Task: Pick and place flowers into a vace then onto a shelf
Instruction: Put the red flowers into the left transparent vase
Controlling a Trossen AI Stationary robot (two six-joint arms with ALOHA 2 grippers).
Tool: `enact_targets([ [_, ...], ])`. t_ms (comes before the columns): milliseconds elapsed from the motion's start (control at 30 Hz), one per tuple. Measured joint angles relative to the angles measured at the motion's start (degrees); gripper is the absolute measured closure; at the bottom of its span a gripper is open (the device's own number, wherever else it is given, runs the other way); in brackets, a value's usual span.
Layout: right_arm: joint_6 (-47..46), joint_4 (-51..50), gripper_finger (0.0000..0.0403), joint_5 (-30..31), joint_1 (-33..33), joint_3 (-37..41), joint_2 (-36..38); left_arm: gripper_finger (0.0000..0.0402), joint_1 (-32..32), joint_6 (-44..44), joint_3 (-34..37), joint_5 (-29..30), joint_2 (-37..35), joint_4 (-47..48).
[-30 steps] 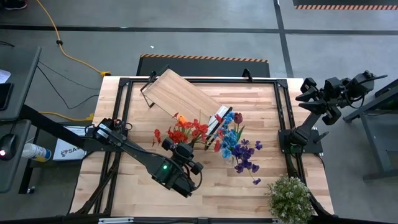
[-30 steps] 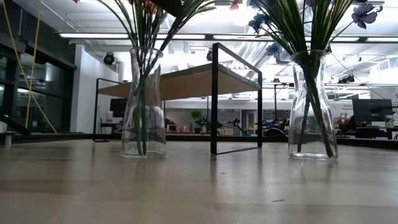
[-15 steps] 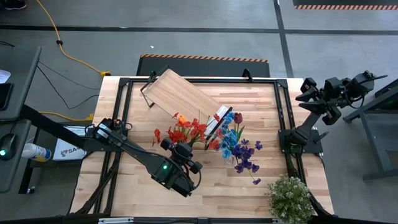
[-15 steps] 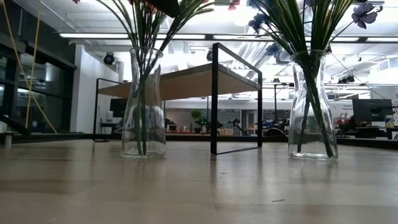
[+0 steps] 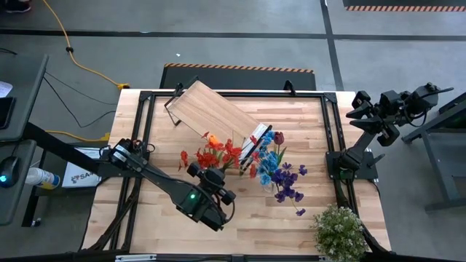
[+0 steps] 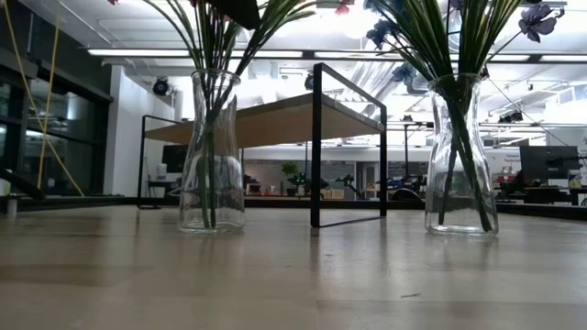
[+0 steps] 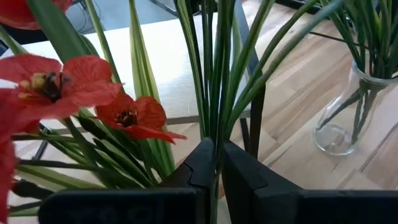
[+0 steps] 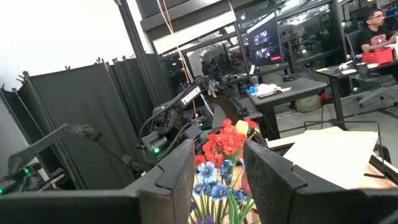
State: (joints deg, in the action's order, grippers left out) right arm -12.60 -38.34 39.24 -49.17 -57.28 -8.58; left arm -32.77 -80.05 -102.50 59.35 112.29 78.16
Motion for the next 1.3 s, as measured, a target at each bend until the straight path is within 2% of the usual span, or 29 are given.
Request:
enact_targets([
  [633,-0.4,0.0,0.0273,0.0,0.0,0.0,0.0,0.0339,0.0,-3.0,0.0,-4.5,0.0,-0.3],
  [1300,-0.3,0.0,0.0272,0.0,0.0,0.0,0.0,0.0339,0.0,-2.8,0.0,-5.4,0.0,-4.6],
])
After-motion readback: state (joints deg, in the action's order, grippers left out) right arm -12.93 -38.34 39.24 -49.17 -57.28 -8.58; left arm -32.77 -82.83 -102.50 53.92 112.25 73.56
